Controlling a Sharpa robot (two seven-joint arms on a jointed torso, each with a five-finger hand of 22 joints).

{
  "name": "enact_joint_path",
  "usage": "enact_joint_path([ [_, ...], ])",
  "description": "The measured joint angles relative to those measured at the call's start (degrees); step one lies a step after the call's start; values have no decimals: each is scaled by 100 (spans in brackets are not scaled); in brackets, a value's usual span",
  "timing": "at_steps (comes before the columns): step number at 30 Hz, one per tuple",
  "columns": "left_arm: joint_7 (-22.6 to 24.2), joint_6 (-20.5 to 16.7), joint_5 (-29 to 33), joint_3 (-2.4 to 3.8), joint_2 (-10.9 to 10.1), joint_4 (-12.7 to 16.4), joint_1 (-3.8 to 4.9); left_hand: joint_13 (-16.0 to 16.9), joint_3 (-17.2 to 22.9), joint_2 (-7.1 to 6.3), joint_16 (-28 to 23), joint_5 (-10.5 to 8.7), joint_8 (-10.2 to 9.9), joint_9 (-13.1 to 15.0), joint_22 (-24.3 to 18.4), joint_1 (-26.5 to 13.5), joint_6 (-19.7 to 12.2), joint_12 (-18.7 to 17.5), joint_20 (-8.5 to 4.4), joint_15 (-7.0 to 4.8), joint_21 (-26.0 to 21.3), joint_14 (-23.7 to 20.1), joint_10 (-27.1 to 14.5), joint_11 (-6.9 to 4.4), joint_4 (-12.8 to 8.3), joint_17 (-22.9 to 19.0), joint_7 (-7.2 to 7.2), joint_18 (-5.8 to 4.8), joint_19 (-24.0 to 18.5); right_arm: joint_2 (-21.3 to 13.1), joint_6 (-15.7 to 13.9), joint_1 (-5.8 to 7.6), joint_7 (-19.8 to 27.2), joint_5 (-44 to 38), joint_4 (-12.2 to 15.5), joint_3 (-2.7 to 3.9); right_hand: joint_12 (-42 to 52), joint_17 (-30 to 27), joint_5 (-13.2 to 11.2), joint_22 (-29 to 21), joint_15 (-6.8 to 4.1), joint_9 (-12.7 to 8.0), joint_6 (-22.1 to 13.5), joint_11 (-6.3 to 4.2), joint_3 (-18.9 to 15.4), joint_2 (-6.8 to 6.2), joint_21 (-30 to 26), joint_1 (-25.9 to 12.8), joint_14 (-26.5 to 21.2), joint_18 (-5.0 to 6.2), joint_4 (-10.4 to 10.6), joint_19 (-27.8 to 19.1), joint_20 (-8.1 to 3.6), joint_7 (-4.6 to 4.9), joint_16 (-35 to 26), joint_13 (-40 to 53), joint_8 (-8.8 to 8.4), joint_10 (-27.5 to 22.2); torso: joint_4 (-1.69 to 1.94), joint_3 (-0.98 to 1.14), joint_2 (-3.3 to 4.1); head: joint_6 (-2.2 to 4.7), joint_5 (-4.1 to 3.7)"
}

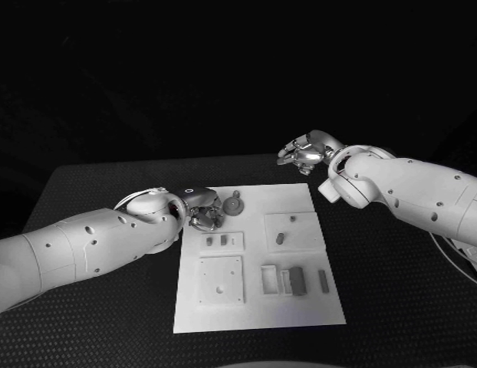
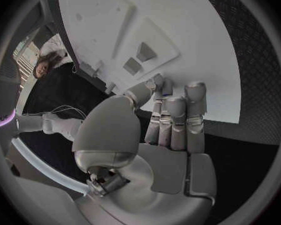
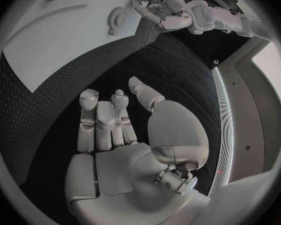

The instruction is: Assemble the parts on the task board

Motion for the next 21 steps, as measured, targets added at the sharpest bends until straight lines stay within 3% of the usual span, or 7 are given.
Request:
enact_joint_path([
  [5,-5,-35,70,-13,-15,-33,-19,-17,-14,-81,-40,0,-218,-129,0,30,-449,-128,39,68,-35,-70,-207,79,14,0,85,-72,-80,-3,0,0,0,1,2,0,0,0,0,0,0,0,0,0,0,0,0,0,0,0,0,-1,1,0,0,0,0,0,0,0,0,7,2],
  [21,-24,-57,144,-8,-60,-29,-18,-47,-31,-124,-40,0,-243,-180,-1,27,-621,-144,42,87,-35,-90,-246,98,-2,1,96,-76,-98,-25,12,0,0,1,-14,0,0,0,0,0,0,-1,0,0,0,0,0,0,0,0,0,-10,10,0,0,-5,0,0,1,-1,0,12,-3],
])
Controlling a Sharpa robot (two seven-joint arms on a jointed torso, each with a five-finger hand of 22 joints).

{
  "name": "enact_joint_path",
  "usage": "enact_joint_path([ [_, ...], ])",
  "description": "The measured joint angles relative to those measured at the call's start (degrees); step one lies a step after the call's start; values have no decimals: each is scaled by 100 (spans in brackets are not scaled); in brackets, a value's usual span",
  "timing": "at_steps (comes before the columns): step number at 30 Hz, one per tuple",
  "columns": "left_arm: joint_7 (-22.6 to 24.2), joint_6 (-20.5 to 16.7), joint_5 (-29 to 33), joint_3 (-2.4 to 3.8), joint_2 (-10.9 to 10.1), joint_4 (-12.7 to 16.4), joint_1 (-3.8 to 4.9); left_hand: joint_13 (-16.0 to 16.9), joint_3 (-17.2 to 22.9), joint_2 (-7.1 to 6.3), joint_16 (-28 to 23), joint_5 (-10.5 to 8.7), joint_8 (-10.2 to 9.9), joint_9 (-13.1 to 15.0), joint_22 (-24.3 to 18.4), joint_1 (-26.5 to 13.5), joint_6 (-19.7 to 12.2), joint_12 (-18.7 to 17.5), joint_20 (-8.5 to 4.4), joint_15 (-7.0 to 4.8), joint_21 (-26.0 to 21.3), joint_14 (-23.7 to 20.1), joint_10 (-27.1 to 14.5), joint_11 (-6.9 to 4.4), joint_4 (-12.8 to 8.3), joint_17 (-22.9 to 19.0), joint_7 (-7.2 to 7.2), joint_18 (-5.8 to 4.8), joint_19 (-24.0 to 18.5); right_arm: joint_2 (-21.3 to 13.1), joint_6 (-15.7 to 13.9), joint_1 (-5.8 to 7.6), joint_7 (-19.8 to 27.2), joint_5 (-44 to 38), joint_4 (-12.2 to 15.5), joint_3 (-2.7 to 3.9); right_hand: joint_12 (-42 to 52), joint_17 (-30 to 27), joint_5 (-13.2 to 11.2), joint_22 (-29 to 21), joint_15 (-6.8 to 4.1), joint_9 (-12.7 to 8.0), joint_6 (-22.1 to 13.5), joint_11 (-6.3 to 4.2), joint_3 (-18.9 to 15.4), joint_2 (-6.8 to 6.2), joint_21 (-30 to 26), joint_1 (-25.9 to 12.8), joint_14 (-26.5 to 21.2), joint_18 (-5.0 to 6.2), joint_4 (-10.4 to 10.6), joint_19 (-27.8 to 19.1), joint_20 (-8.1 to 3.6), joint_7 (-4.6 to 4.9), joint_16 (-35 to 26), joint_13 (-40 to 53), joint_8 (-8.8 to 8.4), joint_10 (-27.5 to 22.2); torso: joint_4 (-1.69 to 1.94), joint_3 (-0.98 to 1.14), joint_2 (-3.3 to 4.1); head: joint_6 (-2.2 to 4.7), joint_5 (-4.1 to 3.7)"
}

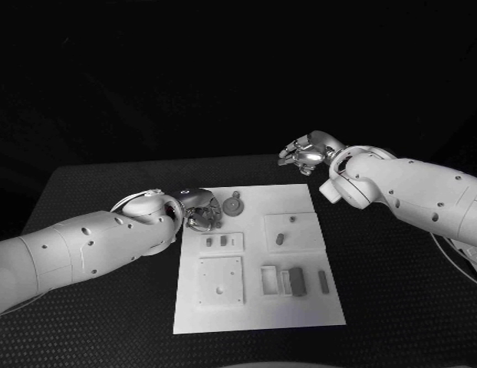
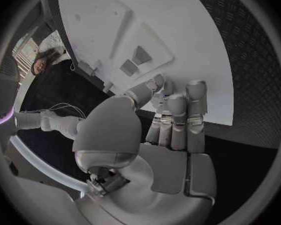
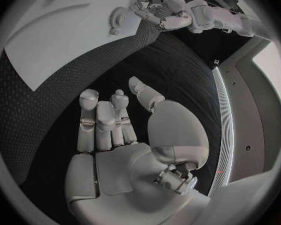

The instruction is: Assemble the parts on the task board

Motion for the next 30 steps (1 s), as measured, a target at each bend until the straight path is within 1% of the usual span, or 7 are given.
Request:
enact_joint_path([
  [8,-4,-161,352,27,-301,42,0,60,34,0,-129,0,155,45,0,0,218,51,93,20,-119,-122,24,-22,62,-65,33,11,-95,-113,52,0,18,-237,-1,-2,0,0,0,0,3,0,-12,11,0,-26,-20,77,-76,1,0,-46,-23,12,-31,-24,0,-73,3,-5,-1,26,-12],
  [13,44,-319,1470,184,-538,49,15,109,51,-22,-531,0,245,56,-70,-162,301,51,167,52,-461,-488,40,-7,92,-245,13,51,-500,-232,125,0,121,-634,18,-19,-162,-53,0,0,37,8,-68,37,10,-58,-150,219,-256,-1,-10,-253,41,62,-205,-153,-21,-233,7,-7,-4,62,-39],
  [16,172,-400,2440,224,-690,76,68,169,-47,-29,-854,0,278,59,-223,-335,330,102,226,62,-749,-718,66,0,145,-388,41,108,-753,-352,209,0,226,-947,100,-74,-436,-171,0,0,59,8,-89,57,10,-72,-294,293,-450,6,-10,-471,135,81,-427,-385,-21,-412,12,-7,-5,87,-85],
  [20,478,-427,3823,244,-873,130,131,229,-198,2,-1301,0,312,59,-449,-507,330,202,299,117,-1136,-998,36,30,147,-576,41,145,-1089,-527,317,-10,353,-1389,243,-187,-1059,-442,0,-52,112,17,-124,107,22,-130,-529,402,-715,138,4,-778,317,114,-800,-949,-50,-709,15,-7,-5,121,-135],
  [22,684,-400,4532,248,-947,166,138,261,-304,46,-1607,0,313,59,-619,-592,285,263,340,187,-1389,-1110,-33,99,111,-696,56,145,-1246,-644,354,-26,413,-1623,339,-248,-1876,-533,0,-55,157,2,-209,167,78,-153,-555,425,-753,142,5,-845,367,197,-855,-1651,-99,-947,15,-8,-5,134,-146],
  [26,1059,-266,5549,248,-1022,214,136,265,-468,120,-2065,0,357,56,-866,-724,266,299,401,313,-1758,-1335,-172,166,53,-852,41,145,-1509,-808,376,-116,500,-2149,457,-355,-3392,-713,0,-31,287,-48,-233,289,96,-191,-475,595,-554,142,-33,-724,356,224,-770,-3267,-51,-551,11,-15,-5,155,-171],
  [30,1354,-67,6267,247,-1083,281,135,204,-608,176,-2370,20,359,31,-1038,-825,195,249,432,383,-1983,-1406,-311,221,16,-940,30,145,-1604,-894,377,-200,557,-2691,594,-461,-3901,-804,0,-26,328,-63,-102,341,95,-180,-444,652,-377,118,-33,-561,293,238,-689,-3780,34,-371,3,-21,-5,176,-182],
])
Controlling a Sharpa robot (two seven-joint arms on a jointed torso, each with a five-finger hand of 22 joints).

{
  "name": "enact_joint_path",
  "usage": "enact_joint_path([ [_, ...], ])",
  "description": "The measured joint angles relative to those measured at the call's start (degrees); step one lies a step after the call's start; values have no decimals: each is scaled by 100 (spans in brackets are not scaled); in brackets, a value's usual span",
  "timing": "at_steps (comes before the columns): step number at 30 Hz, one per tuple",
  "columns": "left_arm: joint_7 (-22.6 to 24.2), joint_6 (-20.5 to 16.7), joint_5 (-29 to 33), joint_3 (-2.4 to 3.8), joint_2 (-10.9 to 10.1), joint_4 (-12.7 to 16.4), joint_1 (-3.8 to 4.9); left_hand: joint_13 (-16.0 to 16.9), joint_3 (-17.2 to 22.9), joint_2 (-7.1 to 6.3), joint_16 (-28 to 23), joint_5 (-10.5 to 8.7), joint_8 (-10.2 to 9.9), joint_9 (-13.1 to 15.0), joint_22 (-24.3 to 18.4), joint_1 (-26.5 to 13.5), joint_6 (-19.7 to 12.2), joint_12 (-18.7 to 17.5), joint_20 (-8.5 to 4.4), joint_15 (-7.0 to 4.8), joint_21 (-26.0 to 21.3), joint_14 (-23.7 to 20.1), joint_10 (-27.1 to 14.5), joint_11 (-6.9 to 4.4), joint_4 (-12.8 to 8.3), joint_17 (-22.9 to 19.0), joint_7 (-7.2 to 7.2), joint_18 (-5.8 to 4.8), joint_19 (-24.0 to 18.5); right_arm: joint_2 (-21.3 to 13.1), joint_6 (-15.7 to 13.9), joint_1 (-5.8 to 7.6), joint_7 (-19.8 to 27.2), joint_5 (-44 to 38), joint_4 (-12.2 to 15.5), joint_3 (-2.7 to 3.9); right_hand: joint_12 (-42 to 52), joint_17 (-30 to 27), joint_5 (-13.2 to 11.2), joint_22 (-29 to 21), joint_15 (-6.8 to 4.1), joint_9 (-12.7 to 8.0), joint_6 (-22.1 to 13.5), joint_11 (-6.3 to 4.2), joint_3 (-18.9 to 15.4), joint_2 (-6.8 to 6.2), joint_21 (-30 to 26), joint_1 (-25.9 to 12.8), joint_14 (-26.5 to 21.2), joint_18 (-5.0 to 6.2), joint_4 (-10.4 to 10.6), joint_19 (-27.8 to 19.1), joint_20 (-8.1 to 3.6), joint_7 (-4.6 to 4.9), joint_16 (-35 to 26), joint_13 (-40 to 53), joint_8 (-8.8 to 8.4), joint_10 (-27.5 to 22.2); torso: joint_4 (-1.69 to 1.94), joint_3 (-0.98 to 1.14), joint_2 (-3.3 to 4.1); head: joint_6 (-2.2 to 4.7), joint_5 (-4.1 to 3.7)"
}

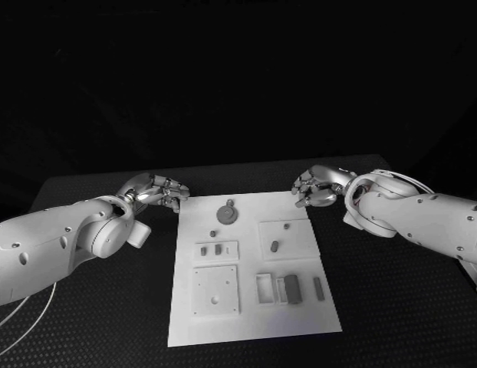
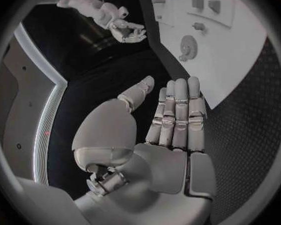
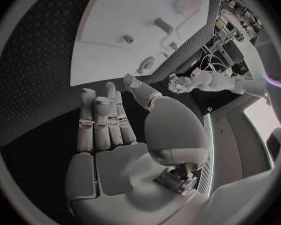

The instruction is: Assemble the parts on the task board

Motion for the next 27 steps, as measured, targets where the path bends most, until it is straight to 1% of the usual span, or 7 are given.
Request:
enact_joint_path([
  [3,147,121,357,-1,-25,48,-1,-66,-90,30,-277,7,5,-19,-142,-30,-21,-64,67,60,-171,-54,-46,39,-13,-61,-20,15,-67,-58,-5,-54,28,-404,108,-77,-229,-56,0,-15,22,-4,78,33,0,-20,0,31,62,-38,0,62,-41,-32,1,-227,51,101,-4,0,1,6,-1],
  [4,181,147,432,-1,-28,63,-1,-79,-95,30,-321,7,22,-20,-167,-30,-21,-65,67,73,-203,-41,-46,39,-8,-65,-20,27,-67,-70,-10,-69,31,-519,130,-101,-307,-76,0,-21,19,-4,116,18,0,-25,0,36,99,-42,0,99,-56,-52,21,-316,73,162,-5,1,1,8,-1],
  [5,217,177,513,-1,-32,82,-1,-85,-95,30,-342,7,23,-20,-181,-30,-33,-65,67,80,-203,-34,-46,39,-8,-65,-8,28,-67,-78,-17,-88,32,-667,154,-129,-347,-91,0,-22,13,-5,142,19,0,-25,0,36,131,-88,0,122,-61,-59,31,-362,86,204,-5,2,1,9,-1],
  [9,307,249,678,-1,-58,138,-1,-98,-127,30,-382,7,24,-27,-212,-30,-41,-65,67,100,-226,-14,-46,39,-9,-65,0,30,-67,-64,-46,-182,26,-1111,213,-178,-448,-147,0,-34,-23,-17,209,-1,0,-25,0,36,170,-124,0,184,-83,-67,31,-510,117,368,-4,3,3,15,-2],
  [12,350,283,748,-1,-76,169,-1,-98,-127,30,-386,7,24,-26,-222,-30,-40,-65,79,100,-226,-14,-46,38,-8,-59,0,30,-55,-38,-79,-254,5,-1378,241,-191,-492,-171,0,-35,-36,-25,233,-14,0,-48,0,58,226,-128,0,228,-107,-71,56,-582,117,460,-4,6,3,19,5],
  [18,394,310,821,-1,-95,181,-1,-103,-127,30,-412,7,47,-32,-231,-30,-40,-65,91,103,-248,-10,-45,38,-8,-47,0,30,-44,27,-139,-312,-46,-1707,277,-197,-527,-193,0,-40,-57,-31,268,-33,0,-48,0,58,263,-135,0,265,-122,-97,56,-641,146,559,1,16,7,10,37],
  [27,412,317,864,-1,-94,179,-1,-109,-156,30,-415,6,47,-37,-244,-30,-40,-65,91,98,-248,28,-45,38,-11,-41,0,25,-43,175,-257,-377,-140,-1956,236,-208,-566,-206,0,-42,-55,-44,278,-33,0,-48,0,58,266,-137,0,295,-132,-107,56,-674,146,560,1,19,10,-4,56],
])
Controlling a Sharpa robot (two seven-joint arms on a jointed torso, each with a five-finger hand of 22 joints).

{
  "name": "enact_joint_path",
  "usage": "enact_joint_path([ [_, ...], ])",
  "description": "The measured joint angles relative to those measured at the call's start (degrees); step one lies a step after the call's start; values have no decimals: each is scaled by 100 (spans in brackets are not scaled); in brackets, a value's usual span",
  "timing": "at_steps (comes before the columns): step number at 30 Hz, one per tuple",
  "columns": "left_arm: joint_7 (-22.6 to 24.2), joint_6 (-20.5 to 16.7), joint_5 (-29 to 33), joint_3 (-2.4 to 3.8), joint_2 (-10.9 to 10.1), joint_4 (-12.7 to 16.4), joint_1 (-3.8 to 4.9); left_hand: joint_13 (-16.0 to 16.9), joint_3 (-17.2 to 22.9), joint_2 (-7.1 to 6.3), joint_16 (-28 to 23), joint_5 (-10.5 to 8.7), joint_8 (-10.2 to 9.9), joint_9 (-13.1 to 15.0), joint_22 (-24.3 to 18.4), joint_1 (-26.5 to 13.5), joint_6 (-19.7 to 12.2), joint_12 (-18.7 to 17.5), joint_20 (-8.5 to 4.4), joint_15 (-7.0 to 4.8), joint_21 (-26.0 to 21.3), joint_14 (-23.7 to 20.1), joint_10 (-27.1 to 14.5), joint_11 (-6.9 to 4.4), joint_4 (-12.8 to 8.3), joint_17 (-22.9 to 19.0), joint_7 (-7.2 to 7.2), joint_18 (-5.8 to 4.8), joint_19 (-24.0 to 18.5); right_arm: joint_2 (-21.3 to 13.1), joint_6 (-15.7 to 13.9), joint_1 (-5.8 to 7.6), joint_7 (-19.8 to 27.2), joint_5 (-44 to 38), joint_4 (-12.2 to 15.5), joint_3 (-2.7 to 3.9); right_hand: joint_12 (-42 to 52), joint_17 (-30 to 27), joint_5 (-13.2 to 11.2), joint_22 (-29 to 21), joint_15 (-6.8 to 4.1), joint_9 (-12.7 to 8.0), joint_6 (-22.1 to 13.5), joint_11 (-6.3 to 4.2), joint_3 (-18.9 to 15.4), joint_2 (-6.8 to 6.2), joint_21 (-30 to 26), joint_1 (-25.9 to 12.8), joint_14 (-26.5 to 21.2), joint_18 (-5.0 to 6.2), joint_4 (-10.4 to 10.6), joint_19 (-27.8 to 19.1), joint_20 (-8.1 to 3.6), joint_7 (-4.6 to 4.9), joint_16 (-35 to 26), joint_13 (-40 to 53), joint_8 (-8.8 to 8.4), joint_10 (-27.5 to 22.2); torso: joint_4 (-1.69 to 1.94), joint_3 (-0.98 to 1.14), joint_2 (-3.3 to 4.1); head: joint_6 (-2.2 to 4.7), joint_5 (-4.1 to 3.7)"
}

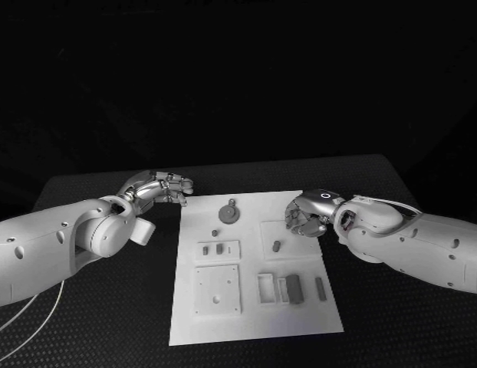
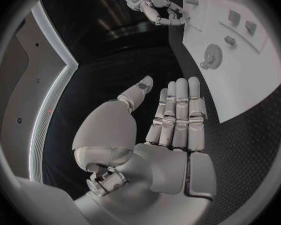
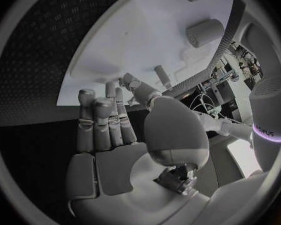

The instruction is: Assemble the parts on the task board

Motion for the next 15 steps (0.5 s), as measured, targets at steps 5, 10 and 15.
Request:
enact_joint_path([
  [5,0,3,9,0,0,-3,0,-7,-12,0,-33,0,0,-6,-7,0,0,0,0,0,0,0,0,0,12,7,0,-6,0,74,-42,-31,-44,-71,-81,-3,-22,-2,0,-4,17,-10,2,-20,-10,0,0,0,19,-3,10,1,1,-2,0,-17,0,19,2,1,1,-12,14],
  [10,-3,5,13,-1,-1,-6,0,-6,-12,0,-33,0,0,-12,-13,0,-21,0,0,0,-22,0,0,0,12,14,21,-31,0,130,-75,-41,-63,-110,-146,-5,-16,-7,0,-4,18,-10,9,-22,-17,0,0,0,19,-19,17,2,2,-10,0,-15,0,38,1,1,2,-25,29],
  [15,-8,8,15,-1,-2,-6,0,-13,-12,0,-33,0,0,-17,-18,0,-21,0,0,0,-22,0,0,0,12,25,21,-33,0,180,-95,-41,-74,-137,-183,-3,-42,-13,0,-4,18,-15,7,-12,-17,0,0,0,19,-21,17,10,10,-8,-1,-21,0,49,-1,0,2,-36,38],
])
